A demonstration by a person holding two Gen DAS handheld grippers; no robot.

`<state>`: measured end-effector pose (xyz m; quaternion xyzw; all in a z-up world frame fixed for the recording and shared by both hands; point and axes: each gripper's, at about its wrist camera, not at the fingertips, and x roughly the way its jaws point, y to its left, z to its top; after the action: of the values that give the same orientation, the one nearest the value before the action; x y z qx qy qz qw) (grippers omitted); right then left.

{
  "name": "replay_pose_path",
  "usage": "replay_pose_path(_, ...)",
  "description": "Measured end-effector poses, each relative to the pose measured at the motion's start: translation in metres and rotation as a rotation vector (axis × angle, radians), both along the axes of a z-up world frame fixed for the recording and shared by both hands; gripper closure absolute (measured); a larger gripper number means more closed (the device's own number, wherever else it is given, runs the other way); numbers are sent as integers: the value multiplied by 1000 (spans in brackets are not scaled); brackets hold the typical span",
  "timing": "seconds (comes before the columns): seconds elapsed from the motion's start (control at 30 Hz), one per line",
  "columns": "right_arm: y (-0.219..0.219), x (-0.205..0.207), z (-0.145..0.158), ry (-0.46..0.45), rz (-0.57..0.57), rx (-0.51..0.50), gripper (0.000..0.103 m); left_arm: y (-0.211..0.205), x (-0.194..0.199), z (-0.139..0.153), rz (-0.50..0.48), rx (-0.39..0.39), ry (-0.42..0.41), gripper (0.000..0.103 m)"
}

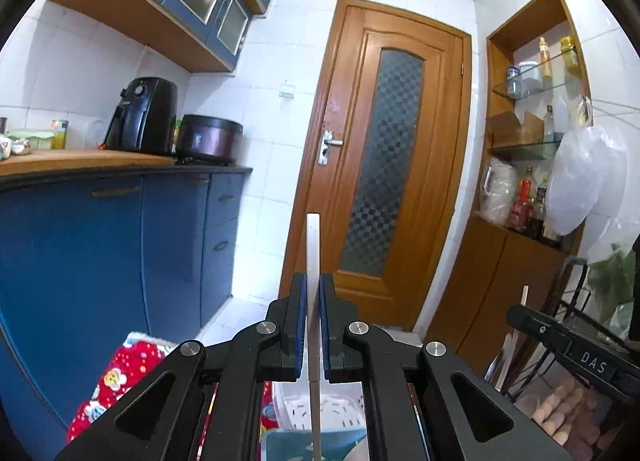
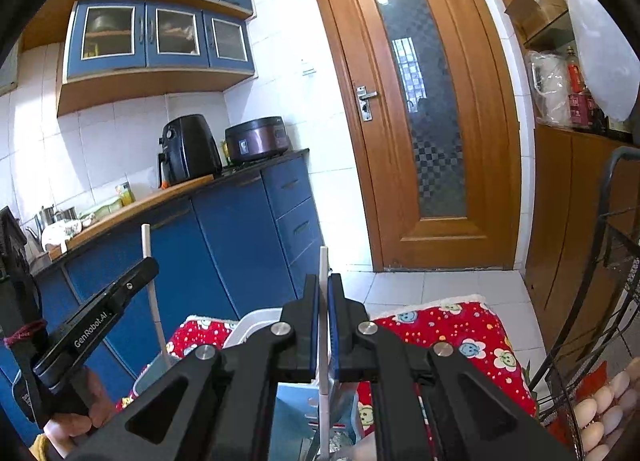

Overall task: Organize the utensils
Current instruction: 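Lift both held chopsticks up over the blue box, then open both tools to drop the chopsticks into the blue box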

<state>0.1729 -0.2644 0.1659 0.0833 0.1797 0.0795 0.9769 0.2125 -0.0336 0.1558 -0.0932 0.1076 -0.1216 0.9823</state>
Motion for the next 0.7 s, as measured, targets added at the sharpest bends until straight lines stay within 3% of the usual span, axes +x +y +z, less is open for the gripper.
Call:
replay_pose_path(0.23, -3, 0, -8, 41, 0, 24, 97, -1, -2, -15, -20, 11, 39, 97)
replay_pose_path(0.43, -4, -6, -9, 49, 18, 43, 87, -1, -4, -20, -36, 27, 75, 96)
replay_pose_path(0.53, -4, -10, -7, 47, 24, 52, 84, 1, -6, -22, -46, 18, 99, 92)
replay_pose_path(0.7, -7, -24, 0, 39, 34, 82, 81, 4, -14, -22, -59, 8, 123, 76)
